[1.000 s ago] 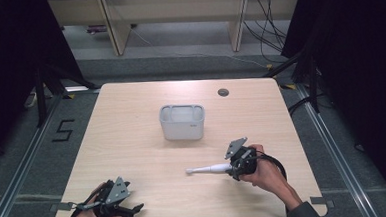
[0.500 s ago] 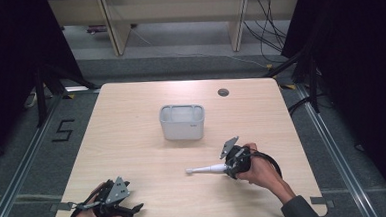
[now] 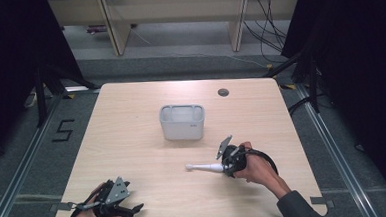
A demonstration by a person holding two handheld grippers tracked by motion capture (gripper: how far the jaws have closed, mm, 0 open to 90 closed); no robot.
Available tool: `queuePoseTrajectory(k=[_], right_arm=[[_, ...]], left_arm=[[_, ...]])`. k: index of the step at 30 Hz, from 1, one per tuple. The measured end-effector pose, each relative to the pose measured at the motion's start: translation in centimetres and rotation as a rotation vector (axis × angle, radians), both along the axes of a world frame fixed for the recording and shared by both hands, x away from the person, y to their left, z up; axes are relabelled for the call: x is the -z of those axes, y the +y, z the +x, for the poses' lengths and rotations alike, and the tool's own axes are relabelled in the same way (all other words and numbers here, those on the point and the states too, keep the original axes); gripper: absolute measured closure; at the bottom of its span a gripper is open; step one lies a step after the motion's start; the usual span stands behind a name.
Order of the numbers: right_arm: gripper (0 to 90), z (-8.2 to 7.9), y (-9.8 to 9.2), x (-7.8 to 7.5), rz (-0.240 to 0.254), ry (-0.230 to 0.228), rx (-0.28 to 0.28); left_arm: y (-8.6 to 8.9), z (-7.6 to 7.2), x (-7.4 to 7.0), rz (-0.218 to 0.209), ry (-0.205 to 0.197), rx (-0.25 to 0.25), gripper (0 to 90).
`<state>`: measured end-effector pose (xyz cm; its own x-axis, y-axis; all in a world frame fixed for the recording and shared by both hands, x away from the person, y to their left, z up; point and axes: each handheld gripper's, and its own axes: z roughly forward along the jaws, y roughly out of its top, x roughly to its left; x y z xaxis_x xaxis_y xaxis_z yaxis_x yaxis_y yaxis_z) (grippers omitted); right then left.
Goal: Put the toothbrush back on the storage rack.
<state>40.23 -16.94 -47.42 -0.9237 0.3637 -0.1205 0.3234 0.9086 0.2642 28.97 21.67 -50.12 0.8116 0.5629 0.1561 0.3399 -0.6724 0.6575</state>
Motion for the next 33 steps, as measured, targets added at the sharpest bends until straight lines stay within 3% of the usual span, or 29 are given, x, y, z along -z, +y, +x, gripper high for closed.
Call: queuePoseTrajectory(k=[5,6,13,16,17,19,20,23,24,29,32,33], right_arm=[[61.7,0.1,0.4,0.0,-0.014,0.007,0.002],[62.1,0.3,0.4,-0.1,-0.024,0.032,-0.002],[63.1,0.5,0.7,0.0,-0.052,0.065,0.03],[63.7,0.6,0.8,0.1,-0.056,0.065,0.011],[64.0,0.7,0.8,0.1,-0.087,0.055,0.012],[64.6,0.6,1.0,0.1,-0.098,0.072,0.041],[64.9,0.8,1.0,0.1,-0.104,0.068,0.011],[65.5,0.6,1.2,0.1,-0.108,0.082,0.037],[65.7,0.9,1.2,0.1,-0.11,0.082,0.011],[65.9,0.9,1.6,0.1,-0.129,0.1,0.028],[65.9,1.2,1.7,0.1,-0.14,0.115,0.002],[66.0,1.0,1.8,0.0,-0.148,0.125,0.037]], left_arm=[[0.0,0.0,0.0,0.001,0.0,0.001,16.3],[0.0,0.0,0.0,0.0,-0.002,-0.002,16.3],[0.0,0.0,0.0,-0.004,-0.004,-0.002,16.3],[0.0,0.0,0.0,0.001,0.0,0.001,16.3],[0.0,0.0,0.0,0.004,0.0,0.001,16.3],[0.0,0.0,0.0,-0.003,-0.004,-0.002,16.2],[-0.1,-0.1,0.0,-0.007,-0.003,-0.007,16.3],[0.0,0.0,0.0,0.002,0.0,0.001,16.2],[0.0,0.0,0.0,-0.006,-0.003,-0.003,16.3],[0.0,0.0,0.0,-0.003,-0.001,-0.002,16.3],[-0.1,0.0,0.0,-0.009,-0.001,-0.005,16.3],[0.0,0.0,0.0,0.003,0.0,0.003,16.3]])
